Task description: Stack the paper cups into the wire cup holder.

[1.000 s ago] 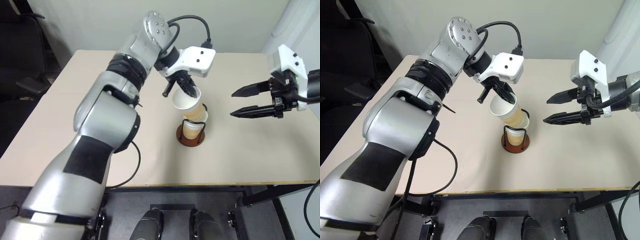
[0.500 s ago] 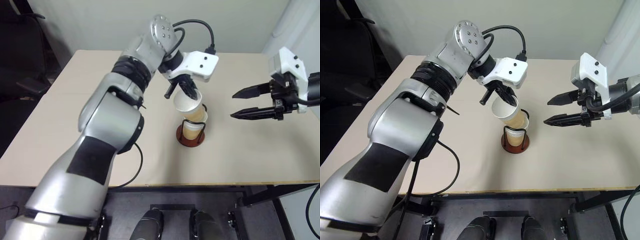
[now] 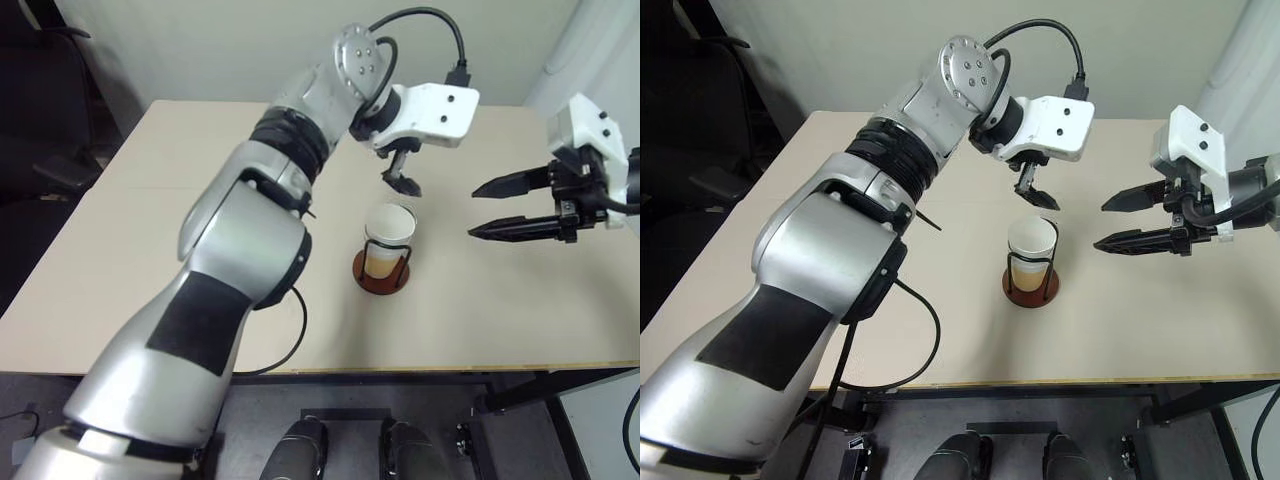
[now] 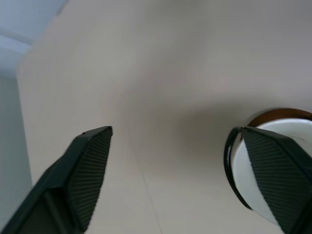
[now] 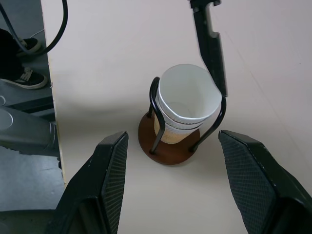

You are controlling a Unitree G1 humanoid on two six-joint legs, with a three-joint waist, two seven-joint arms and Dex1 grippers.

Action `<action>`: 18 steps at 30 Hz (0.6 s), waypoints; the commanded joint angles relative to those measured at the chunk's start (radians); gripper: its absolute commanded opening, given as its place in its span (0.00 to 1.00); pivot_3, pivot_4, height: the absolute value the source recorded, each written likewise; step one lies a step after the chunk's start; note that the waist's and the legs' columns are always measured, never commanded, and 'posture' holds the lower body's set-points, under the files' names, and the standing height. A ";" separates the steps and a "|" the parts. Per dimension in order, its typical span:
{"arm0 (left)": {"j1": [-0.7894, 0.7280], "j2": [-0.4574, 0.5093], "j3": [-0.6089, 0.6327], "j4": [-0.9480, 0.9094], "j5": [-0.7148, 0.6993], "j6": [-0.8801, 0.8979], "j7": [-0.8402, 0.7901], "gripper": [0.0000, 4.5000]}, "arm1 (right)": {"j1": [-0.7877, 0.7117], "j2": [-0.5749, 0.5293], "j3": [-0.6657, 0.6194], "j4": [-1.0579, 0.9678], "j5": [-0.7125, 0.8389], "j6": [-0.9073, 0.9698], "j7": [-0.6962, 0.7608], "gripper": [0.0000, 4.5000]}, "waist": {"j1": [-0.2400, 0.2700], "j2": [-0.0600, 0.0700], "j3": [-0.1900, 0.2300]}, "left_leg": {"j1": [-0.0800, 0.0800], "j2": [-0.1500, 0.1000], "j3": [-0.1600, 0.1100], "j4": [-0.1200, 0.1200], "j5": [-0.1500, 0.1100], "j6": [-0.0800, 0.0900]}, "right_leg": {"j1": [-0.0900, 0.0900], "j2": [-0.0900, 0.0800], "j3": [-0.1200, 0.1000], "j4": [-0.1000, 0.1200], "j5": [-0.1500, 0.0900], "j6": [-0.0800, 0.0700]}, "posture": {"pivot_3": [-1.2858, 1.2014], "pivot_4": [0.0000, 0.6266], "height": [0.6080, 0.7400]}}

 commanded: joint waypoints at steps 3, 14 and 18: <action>-0.030 0.032 0.094 -0.008 -0.063 0.033 -0.039 0.99 | 0.005 -0.017 -0.051 -0.032 0.018 0.008 -0.021 0.66 | 0.000 0.000 0.000 | 0.000 0.000 0.000 0.000 0.000 0.000 | 0.000 0.000 0.000 0.000 0.000 0.000 | 0.52 0.24 1.00; 0.246 0.277 0.338 -0.157 -0.306 0.262 -0.270 0.99 | 0.107 0.079 -0.045 -0.034 0.005 -0.035 -0.121 0.66 | -0.006 0.003 -0.001 | 0.004 0.001 0.000 0.001 0.001 -0.002 | 0.001 0.002 0.001 0.004 0.001 0.001 | 0.52 0.24 1.00; 0.476 0.360 0.373 -0.445 -0.402 0.400 -0.325 0.99 | 0.078 0.169 -0.045 0.076 -0.036 -0.085 -0.206 0.66 | -0.009 0.003 -0.001 | 0.005 0.001 -0.001 0.002 0.003 -0.002 | 0.002 0.002 0.000 0.005 0.003 0.000 | 0.52 0.24 1.00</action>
